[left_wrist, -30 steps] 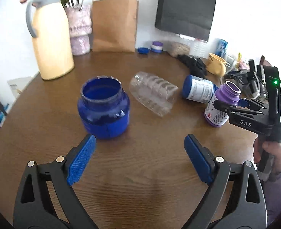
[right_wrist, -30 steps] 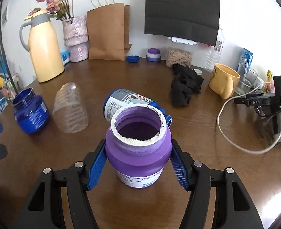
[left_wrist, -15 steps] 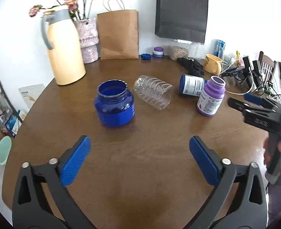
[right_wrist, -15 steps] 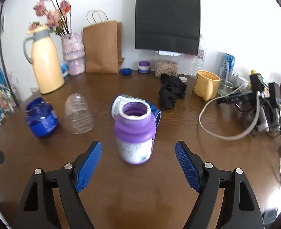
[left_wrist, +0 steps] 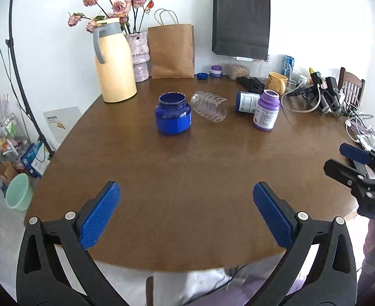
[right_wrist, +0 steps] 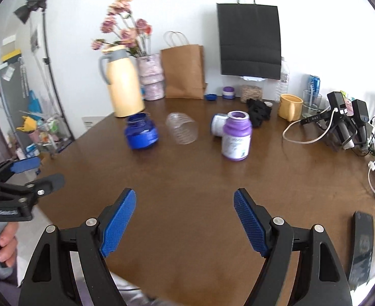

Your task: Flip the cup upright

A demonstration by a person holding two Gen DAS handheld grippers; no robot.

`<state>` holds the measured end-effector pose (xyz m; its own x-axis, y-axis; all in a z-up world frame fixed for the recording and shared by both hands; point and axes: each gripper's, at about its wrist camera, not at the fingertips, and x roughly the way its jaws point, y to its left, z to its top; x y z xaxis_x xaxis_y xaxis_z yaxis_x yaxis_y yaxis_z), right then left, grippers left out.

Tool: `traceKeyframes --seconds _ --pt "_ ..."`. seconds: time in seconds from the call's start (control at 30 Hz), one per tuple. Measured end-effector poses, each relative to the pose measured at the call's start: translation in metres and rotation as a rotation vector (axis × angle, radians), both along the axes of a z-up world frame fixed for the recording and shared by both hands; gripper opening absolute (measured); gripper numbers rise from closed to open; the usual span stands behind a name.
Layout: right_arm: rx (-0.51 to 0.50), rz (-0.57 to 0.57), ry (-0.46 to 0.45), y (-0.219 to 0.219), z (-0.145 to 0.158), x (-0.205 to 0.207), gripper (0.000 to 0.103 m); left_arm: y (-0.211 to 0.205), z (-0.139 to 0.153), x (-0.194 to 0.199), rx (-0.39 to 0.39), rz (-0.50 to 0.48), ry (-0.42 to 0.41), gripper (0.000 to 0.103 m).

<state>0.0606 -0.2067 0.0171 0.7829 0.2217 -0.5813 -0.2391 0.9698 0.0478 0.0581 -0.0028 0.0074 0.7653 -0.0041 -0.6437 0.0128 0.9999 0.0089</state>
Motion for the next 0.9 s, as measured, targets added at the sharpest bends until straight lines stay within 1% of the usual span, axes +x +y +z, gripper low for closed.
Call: traceKeyframes --seconds 0.07,0.17,0.23,0.3,0.37,0.4,0.57,0.9 --pt "-0.006 -0.01 -0.007 0.004 0.001 -0.016 0.083 0.005 -0.001 -0.016 -0.011 0.013 0.006 0.103" --pt "0.059 -0.011 -0.01 0.006 -0.001 -0.04 0.083 0.012 -0.006 -0.038 -0.034 0.047 0.012 0.103" --pt "0.087 -0.024 -0.002 0.011 -0.008 -0.053 0.083 0.012 -0.008 -0.053 -0.023 0.063 0.002 0.103" --pt "0.096 -0.042 0.025 0.017 -0.017 -0.061 0.083 0.009 -0.01 -0.064 0.0 0.061 -0.004 0.103" --pt "0.103 -0.027 0.049 0.024 -0.025 -0.065 0.083 0.007 -0.009 -0.068 0.003 0.052 -0.011 0.103" --pt "0.09 -0.02 0.061 0.029 -0.027 -0.064 0.083 0.007 -0.01 -0.068 -0.001 0.048 -0.011 0.103" --pt "0.054 -0.016 0.067 0.037 -0.029 -0.061 0.083 0.01 -0.014 -0.064 -0.028 0.05 0.011 0.103" --pt "0.048 -0.049 0.058 0.028 -0.026 -0.064 0.083 0.006 -0.011 -0.069 -0.018 0.047 -0.015 0.103"
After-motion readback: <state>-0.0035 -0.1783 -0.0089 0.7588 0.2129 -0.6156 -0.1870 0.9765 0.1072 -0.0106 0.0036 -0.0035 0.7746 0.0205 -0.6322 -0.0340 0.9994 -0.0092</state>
